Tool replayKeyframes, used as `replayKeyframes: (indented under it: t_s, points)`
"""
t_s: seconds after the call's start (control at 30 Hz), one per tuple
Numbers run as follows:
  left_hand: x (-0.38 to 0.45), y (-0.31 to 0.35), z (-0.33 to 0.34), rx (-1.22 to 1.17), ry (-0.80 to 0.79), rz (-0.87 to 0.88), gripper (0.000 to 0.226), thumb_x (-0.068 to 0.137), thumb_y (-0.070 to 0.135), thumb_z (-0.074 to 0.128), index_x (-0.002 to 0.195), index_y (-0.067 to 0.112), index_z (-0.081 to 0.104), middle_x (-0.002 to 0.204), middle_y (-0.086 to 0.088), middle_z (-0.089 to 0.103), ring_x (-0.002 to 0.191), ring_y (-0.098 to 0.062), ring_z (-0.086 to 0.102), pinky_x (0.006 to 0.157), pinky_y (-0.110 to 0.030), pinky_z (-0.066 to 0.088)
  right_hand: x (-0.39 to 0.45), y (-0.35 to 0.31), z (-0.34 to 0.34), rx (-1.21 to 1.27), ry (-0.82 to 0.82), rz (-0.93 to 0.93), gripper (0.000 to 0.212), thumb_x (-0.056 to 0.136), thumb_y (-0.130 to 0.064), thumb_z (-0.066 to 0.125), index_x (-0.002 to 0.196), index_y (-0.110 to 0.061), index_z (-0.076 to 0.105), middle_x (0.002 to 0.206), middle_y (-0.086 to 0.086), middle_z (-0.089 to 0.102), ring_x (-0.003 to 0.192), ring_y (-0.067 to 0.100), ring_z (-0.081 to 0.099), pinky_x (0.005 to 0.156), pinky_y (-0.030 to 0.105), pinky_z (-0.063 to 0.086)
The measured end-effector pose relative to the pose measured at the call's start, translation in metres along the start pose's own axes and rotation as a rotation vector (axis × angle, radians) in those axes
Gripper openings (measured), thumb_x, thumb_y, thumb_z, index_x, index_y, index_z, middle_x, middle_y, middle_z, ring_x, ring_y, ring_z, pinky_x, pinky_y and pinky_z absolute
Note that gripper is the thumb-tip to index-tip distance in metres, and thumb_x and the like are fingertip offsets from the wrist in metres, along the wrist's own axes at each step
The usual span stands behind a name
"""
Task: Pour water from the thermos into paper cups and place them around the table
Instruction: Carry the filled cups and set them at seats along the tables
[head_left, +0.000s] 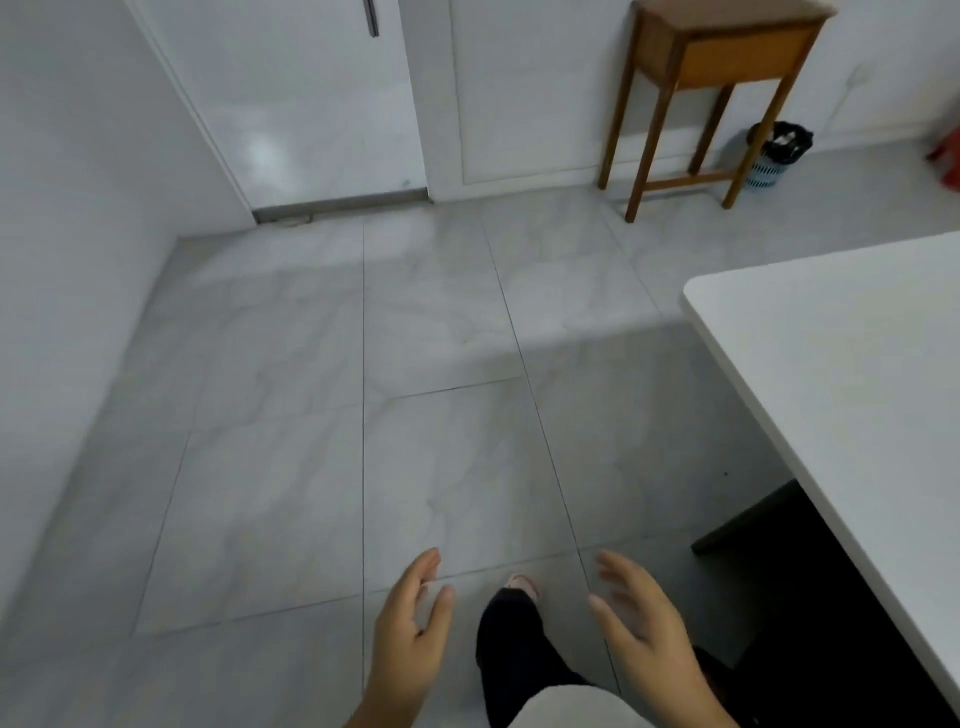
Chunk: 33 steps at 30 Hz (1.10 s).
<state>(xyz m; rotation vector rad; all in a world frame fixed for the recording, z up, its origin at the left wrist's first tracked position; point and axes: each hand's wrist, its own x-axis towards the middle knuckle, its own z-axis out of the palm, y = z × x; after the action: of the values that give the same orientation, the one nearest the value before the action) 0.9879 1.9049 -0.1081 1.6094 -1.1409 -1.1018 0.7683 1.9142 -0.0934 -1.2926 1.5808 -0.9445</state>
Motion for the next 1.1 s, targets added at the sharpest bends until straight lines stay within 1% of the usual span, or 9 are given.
replayKeyframes:
  t_s: [0.13,0.3,0.47,0.57,0.63,0.77,0.93,1.03,1.1]
  points:
    - [0.114,0.042,0.008,0.05,-0.019,-0.004,0.034,0.084,-0.006,0.053,0.109,0.017,0.053,0.115,-0.008,0.058,0.095,0.016,0.055,0.083,0.002,0.039,0.113,-0.045,0.007,0.022,-0.025,-0.068,0.059,0.055,-0.069,0.054,0.104,-0.036,0.048,0.111,-0.011,0.054,0.102,-0.019,0.046,0.079,-0.002,0.038]
    - [0.222,0.073,0.012,0.05,-0.02,-0.065,0.03,0.086,0.0,0.054,0.113,0.015,0.053,0.106,0.008,0.059,0.089,0.026,0.051,0.08,0.003,0.038,0.219,-0.059,0.003,0.035,0.066,-0.05,0.048,0.053,-0.08,0.053,0.098,-0.064,0.051,0.104,-0.032,0.058,0.098,-0.015,0.053,0.078,0.001,0.041]
    - [0.359,0.093,0.034,0.011,-0.057,-0.1,0.032,0.084,-0.002,0.058,0.115,0.005,0.053,0.114,-0.007,0.056,0.109,-0.018,0.051,0.099,-0.034,0.036,0.341,-0.058,0.004,0.066,0.194,-0.005,0.048,0.049,-0.086,0.051,0.094,-0.071,0.046,0.099,-0.041,0.057,0.092,-0.015,0.056,0.076,0.0,0.043]
    - [0.459,0.122,0.059,0.038,-0.167,-0.025,0.034,0.085,-0.006,0.053,0.117,0.006,0.053,0.113,-0.005,0.057,0.101,0.002,0.056,0.09,-0.014,0.04,0.42,-0.071,0.006,0.063,0.296,0.004,0.04,0.055,-0.07,0.058,0.093,-0.071,0.046,0.094,-0.025,0.064,0.092,-0.017,0.055,0.075,-0.001,0.041]
    - [0.517,0.144,0.08,0.059,-0.245,0.041,0.034,0.084,-0.007,0.053,0.111,0.014,0.052,0.11,-0.001,0.058,0.089,0.021,0.055,0.079,0.001,0.04,0.461,-0.084,0.002,0.096,0.402,0.01,0.04,0.053,-0.069,0.059,0.092,-0.07,0.048,0.095,-0.029,0.064,0.092,-0.017,0.055,0.074,-0.001,0.041]
    - [0.61,0.184,0.125,0.105,-0.406,0.113,0.059,0.082,-0.007,0.056,0.094,0.05,0.062,0.091,0.023,0.068,0.087,0.026,0.053,0.075,0.004,0.04,0.513,-0.096,-0.01,0.106,0.591,0.066,0.048,0.053,-0.084,0.051,0.097,-0.066,0.05,0.106,-0.036,0.055,0.095,-0.012,0.057,0.077,0.001,0.043]
    - [0.69,0.196,0.211,0.207,-0.623,0.114,0.034,0.084,-0.008,0.053,0.116,0.004,0.054,0.112,-0.01,0.059,0.085,0.026,0.053,0.077,0.006,0.039,0.567,-0.077,-0.046,0.11,0.798,0.201,0.043,0.057,-0.084,0.046,0.097,-0.067,0.047,0.105,-0.042,0.052,0.093,-0.014,0.056,0.075,0.001,0.043]
    - [0.723,0.215,0.278,0.225,-0.696,0.115,0.033,0.084,-0.006,0.053,0.112,0.011,0.051,0.11,-0.007,0.058,0.086,0.026,0.053,0.076,0.006,0.039,0.612,-0.062,-0.082,0.097,0.891,0.214,0.041,0.058,-0.084,0.046,0.096,-0.068,0.046,0.103,-0.04,0.054,0.092,-0.016,0.055,0.076,-0.001,0.041]
    - [0.745,0.235,0.336,0.22,-0.729,0.147,0.034,0.084,-0.006,0.054,0.111,0.014,0.049,0.109,-0.007,0.058,0.086,0.024,0.053,0.075,0.005,0.039,0.651,-0.054,-0.126,0.1,0.943,0.208,0.037,0.059,-0.076,0.052,0.094,-0.063,0.052,0.098,-0.024,0.063,0.091,-0.018,0.054,0.076,-0.002,0.039]
